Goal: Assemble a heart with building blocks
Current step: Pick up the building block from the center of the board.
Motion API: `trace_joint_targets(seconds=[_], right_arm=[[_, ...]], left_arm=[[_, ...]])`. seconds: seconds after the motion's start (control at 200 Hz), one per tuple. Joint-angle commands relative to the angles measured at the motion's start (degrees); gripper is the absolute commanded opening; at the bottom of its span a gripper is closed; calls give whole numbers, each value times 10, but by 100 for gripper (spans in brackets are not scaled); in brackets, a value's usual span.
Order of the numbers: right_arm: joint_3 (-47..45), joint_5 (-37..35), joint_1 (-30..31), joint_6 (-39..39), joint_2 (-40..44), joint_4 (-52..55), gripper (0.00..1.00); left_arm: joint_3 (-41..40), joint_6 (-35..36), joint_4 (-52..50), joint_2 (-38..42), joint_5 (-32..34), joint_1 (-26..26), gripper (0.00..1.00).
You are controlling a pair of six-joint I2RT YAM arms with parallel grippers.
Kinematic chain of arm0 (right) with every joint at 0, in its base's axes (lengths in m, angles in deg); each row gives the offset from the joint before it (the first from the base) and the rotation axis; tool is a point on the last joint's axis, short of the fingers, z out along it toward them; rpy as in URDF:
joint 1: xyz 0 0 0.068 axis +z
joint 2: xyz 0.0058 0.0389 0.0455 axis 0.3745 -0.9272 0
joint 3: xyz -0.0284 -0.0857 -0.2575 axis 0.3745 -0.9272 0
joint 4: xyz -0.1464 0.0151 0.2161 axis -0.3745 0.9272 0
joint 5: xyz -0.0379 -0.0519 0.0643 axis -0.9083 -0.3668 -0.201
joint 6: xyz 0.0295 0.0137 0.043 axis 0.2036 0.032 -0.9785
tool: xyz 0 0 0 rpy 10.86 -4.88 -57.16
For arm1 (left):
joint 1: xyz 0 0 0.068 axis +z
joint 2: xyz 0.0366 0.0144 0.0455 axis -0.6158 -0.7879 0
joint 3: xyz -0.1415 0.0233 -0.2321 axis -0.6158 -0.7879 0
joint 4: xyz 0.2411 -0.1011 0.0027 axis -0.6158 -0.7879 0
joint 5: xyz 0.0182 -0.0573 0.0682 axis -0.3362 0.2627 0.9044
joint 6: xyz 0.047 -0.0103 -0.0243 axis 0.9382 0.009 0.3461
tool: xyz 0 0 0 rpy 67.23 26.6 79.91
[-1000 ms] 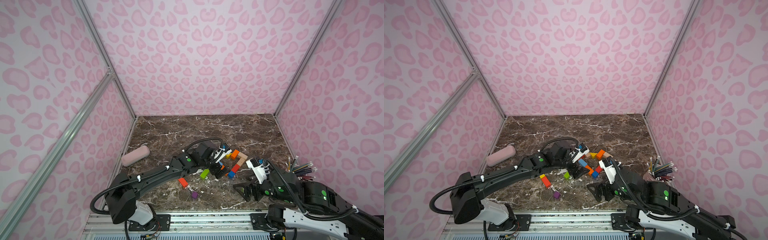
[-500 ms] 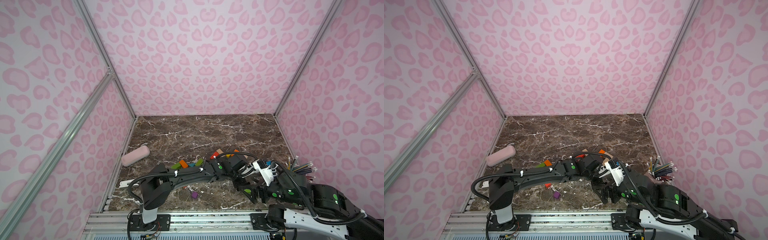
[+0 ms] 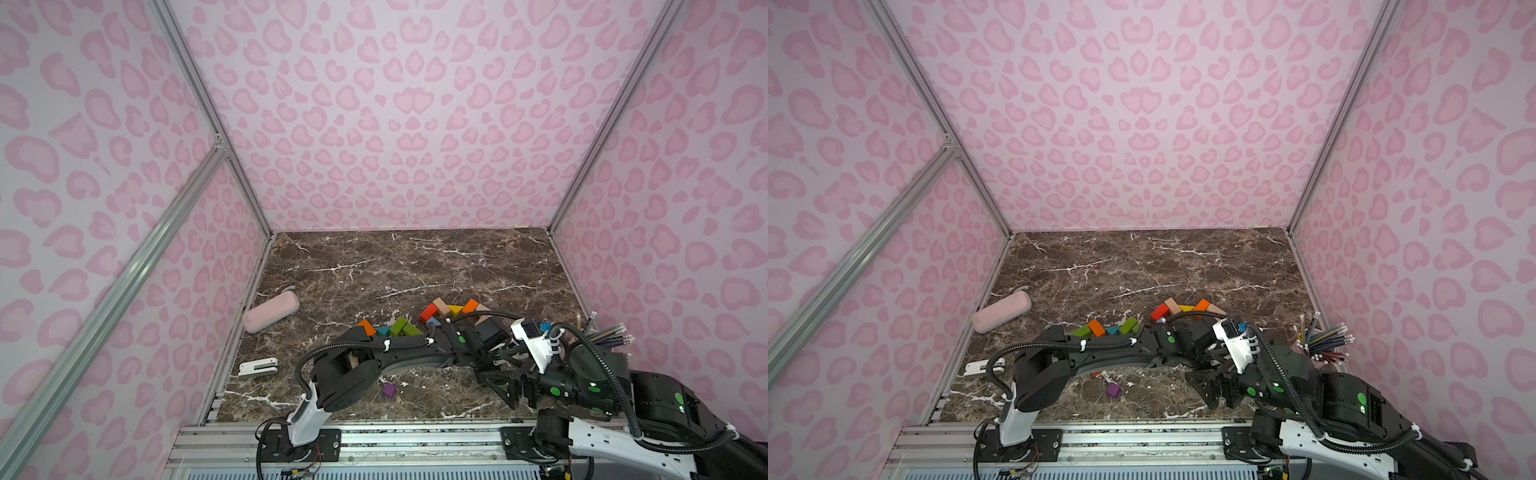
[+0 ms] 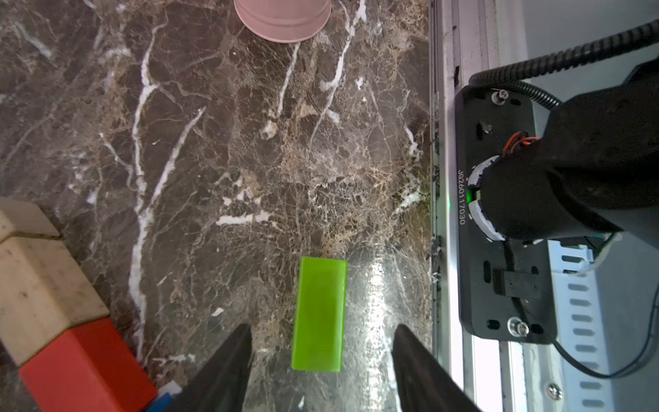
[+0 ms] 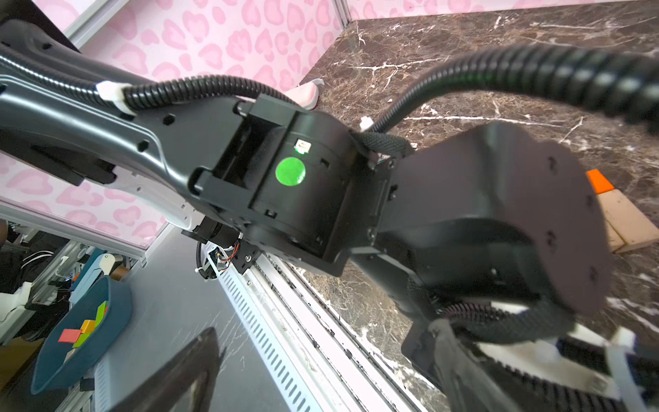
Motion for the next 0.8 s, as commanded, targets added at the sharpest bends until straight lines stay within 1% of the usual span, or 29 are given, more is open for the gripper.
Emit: trace_joint_targets(seconds=[0.0,0.195,0.495,0.635,0.7,0.765,0.795], right_arm=[[9,-11,0,6,4,-16,97],[20,-20,0,8,5,-8,96],[12,-21,1,5,6,-12,95],[13,-21,1,5,6,-11,94],[12,-21,0,6,5,-12,94],[12,-21,0,5,5,-12,94],[11,-21,0,6,4,-12,94]], left_arm=[[11,4,7,-10,-4,-2,64],[21,5,-4,-27,16,-7,64],[44,17,-25,-56,34,-19,61],[51,18,-32,-68,57,-23,61],[55,16,-35,-73,66,-24,58],[56,15,-36,-74,72,-24,57],[56,14,-36,-75,73,-24,54]])
